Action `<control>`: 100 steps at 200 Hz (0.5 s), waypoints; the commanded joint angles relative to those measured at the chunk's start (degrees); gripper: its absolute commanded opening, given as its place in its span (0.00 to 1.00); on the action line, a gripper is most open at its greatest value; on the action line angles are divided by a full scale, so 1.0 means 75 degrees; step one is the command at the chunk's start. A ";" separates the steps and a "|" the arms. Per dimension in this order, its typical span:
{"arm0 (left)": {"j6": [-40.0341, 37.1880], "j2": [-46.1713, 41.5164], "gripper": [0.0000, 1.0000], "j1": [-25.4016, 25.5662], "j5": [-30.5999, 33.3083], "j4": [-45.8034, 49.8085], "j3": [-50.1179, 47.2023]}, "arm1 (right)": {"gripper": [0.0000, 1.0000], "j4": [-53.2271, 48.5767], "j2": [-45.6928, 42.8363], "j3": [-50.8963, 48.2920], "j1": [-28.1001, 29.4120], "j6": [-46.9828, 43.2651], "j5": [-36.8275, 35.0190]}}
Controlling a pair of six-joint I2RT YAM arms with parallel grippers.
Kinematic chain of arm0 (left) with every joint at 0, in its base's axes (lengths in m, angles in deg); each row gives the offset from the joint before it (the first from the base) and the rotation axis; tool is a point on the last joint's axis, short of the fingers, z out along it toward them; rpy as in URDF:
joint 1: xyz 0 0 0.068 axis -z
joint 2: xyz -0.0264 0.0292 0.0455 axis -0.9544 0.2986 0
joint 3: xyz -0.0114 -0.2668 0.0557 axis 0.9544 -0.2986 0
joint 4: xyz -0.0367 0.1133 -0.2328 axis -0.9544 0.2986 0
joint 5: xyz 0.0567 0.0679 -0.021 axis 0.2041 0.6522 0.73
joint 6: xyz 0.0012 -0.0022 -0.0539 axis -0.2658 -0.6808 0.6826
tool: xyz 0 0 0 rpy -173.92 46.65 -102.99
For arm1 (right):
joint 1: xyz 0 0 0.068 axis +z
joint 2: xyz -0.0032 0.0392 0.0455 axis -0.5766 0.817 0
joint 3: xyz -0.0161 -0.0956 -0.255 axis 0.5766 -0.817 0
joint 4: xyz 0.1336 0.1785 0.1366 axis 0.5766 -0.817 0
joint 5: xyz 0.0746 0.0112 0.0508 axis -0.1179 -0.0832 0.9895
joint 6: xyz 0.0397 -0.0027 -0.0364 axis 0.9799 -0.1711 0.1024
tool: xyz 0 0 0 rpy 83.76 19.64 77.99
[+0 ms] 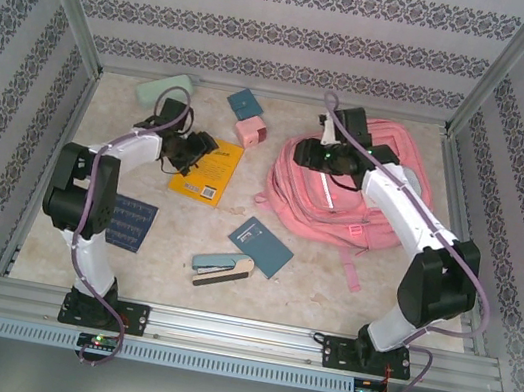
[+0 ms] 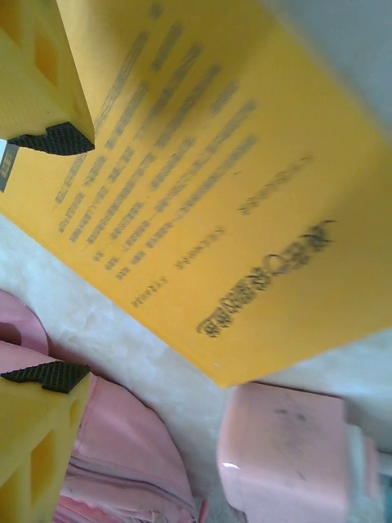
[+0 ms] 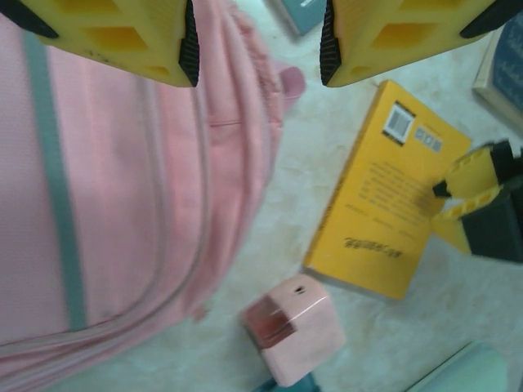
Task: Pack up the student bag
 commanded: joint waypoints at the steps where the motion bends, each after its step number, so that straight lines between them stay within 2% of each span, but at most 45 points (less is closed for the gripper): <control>1: -0.1607 0.0005 0.69 -0.0496 0.0197 0.1148 0.0380 | 0.46 0.0435 -0.0042 -0.0296 0.0500 0.0460 -0.0330; 39: -0.2074 0.0415 0.69 -0.0838 0.0024 0.1220 0.0150 | 0.51 0.0974 0.0664 -0.0256 0.1448 0.0893 -0.0517; 69: -0.1669 0.0296 0.67 -0.0824 -0.0358 0.0676 -0.0557 | 0.52 0.1044 0.1452 0.0161 0.1917 0.1202 -0.0611; 100: -0.1093 -0.0244 0.64 -0.0646 -0.0638 0.0092 -0.1515 | 0.51 0.1108 0.2071 0.0403 0.2051 0.1475 -0.0608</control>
